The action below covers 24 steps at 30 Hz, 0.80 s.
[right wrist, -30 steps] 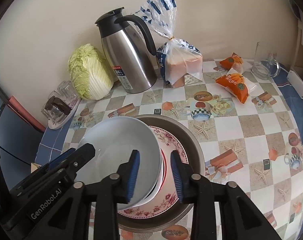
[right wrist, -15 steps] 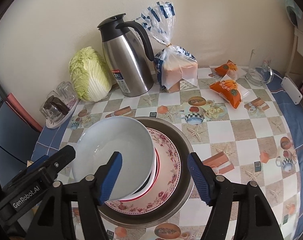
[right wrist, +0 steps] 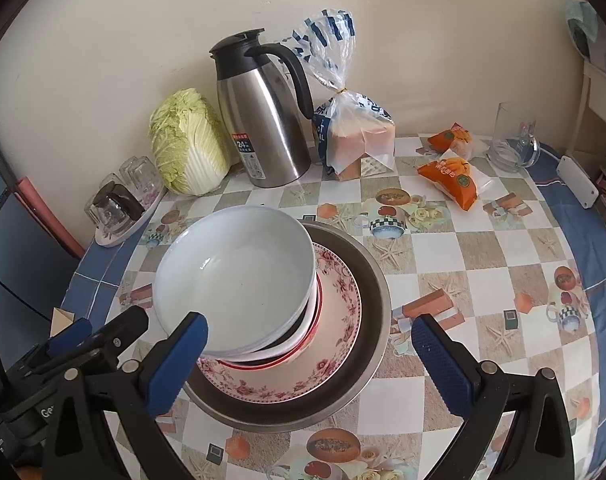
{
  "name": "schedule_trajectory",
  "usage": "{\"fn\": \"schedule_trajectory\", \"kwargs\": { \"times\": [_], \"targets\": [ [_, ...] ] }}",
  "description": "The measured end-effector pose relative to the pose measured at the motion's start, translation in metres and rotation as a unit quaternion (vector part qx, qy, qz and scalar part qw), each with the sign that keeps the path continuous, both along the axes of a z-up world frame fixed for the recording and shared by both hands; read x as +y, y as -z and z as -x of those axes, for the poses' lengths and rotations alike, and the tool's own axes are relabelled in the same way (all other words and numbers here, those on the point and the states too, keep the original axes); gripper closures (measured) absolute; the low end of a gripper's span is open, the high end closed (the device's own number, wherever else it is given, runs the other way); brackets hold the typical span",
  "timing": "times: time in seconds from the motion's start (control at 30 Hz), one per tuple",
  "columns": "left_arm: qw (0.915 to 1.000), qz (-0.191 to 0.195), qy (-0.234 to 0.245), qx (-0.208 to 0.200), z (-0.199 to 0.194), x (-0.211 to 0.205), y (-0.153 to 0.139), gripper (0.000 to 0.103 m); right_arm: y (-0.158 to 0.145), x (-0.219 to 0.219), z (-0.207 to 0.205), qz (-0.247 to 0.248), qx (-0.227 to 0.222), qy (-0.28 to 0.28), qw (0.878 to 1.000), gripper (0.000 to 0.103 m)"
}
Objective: Organize plates and bowls
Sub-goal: 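Withdraw both grippers back from the dish stack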
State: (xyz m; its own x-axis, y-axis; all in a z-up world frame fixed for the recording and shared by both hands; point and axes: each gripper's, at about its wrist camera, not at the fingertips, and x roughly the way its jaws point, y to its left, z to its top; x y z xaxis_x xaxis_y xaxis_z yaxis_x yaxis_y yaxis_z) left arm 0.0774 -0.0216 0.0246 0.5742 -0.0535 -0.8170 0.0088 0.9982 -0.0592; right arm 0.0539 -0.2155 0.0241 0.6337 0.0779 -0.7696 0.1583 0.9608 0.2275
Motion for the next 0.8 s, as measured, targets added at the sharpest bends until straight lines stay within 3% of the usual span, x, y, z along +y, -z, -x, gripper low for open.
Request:
{"fn": "schedule_trajectory", "kwargs": {
  "times": [0.23, 0.4, 0.6, 0.8],
  "targets": [
    [0.9984, -0.053, -0.018, 0.002, 0.01, 0.005, 0.01, 0.007, 0.005, 0.001, 0.013, 0.008, 0.004, 0.003, 1.0, 0.0],
    [0.9989, -0.041, -0.019, 0.013, 0.016, 0.012, 0.018, 0.006, 0.013, 0.002, 0.018, 0.014, 0.017, 0.003, 1.0, 0.0],
    [0.9972, -0.068, -0.015, 0.025, 0.022, 0.014, 0.031, 0.007, 0.023, 0.006, 0.023, 0.022, 0.031, -0.002, 0.999, 0.0],
    [0.9974, -0.062, -0.011, 0.036, 0.025, 0.02, 0.038, 0.007, 0.03, 0.006, 0.027, 0.027, 0.039, 0.0, 0.999, 0.0]
  ]
}}
